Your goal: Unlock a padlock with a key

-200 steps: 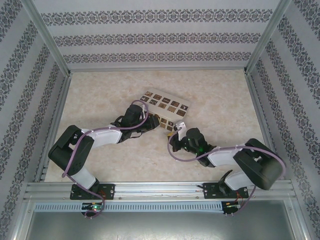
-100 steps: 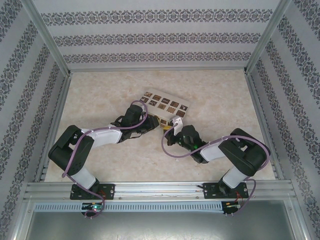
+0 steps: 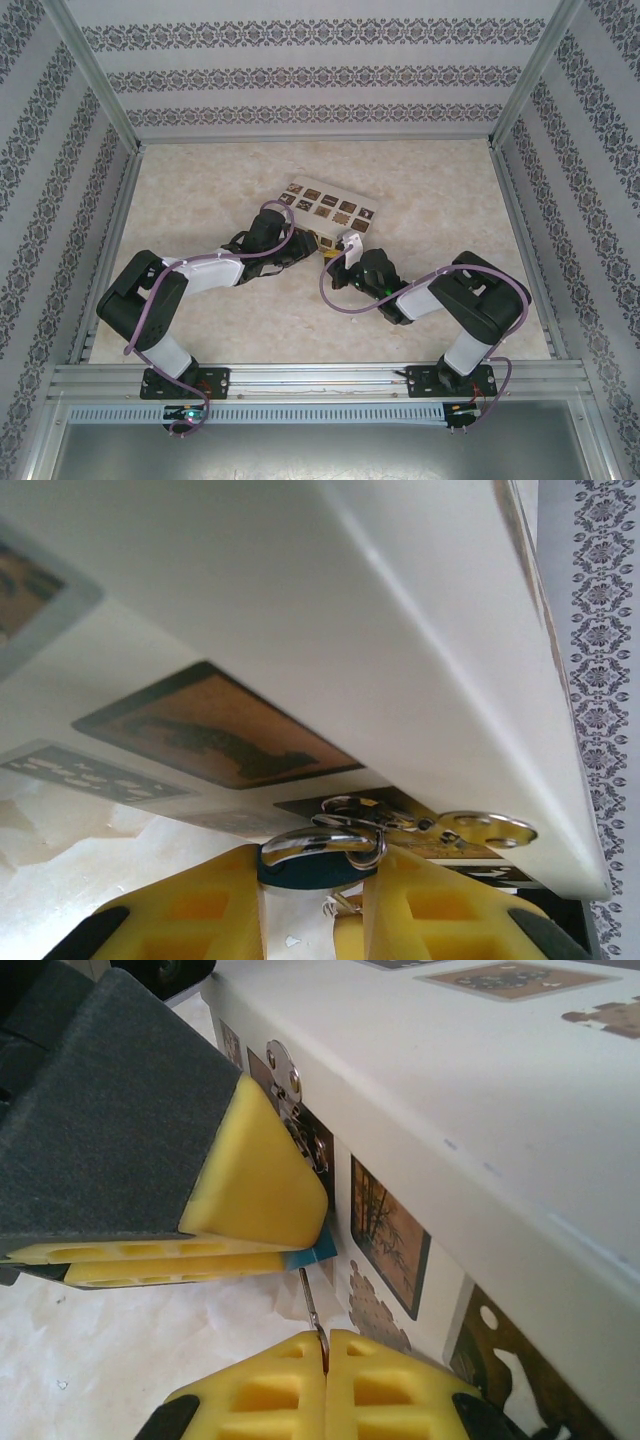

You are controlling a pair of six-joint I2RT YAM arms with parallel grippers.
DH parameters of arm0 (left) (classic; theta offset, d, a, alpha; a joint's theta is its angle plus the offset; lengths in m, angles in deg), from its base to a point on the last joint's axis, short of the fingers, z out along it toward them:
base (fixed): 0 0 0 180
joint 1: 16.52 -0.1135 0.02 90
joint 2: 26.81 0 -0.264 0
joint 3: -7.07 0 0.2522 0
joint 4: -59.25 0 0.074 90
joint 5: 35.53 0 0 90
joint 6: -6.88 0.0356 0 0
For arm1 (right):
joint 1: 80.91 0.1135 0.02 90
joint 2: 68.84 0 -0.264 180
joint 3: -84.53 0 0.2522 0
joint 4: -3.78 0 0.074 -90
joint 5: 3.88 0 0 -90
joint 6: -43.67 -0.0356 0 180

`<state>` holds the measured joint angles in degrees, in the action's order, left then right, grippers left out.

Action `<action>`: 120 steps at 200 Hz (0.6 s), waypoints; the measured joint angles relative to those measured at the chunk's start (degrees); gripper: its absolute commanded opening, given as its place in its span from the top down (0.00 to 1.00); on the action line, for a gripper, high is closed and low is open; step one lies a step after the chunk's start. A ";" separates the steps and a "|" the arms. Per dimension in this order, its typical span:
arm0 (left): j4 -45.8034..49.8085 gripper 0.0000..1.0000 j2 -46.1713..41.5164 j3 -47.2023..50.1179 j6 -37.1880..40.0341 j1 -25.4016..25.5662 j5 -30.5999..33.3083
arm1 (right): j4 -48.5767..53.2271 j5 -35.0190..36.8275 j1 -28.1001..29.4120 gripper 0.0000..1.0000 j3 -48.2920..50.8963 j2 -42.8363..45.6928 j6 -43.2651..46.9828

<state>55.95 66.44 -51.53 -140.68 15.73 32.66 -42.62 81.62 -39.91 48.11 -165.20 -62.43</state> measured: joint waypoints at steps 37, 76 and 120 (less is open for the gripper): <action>0.00 0.75 0.00 -0.31 -0.39 0.00 -0.09 | -0.15 0.02 -0.28 1.00 -0.11 -0.15 0.00; -0.02 0.75 0.00 -0.52 -1.29 0.00 -0.22 | -0.55 0.04 -0.39 1.00 -0.11 -0.15 -0.02; -0.04 0.75 0.00 -0.55 -2.14 0.00 -0.31 | -0.57 0.04 -0.76 1.00 -0.11 -0.15 -0.04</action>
<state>55.91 66.44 -52.08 -142.82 15.73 32.36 -43.19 81.67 -40.68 48.00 -165.35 -62.48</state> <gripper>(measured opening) 0.257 0.042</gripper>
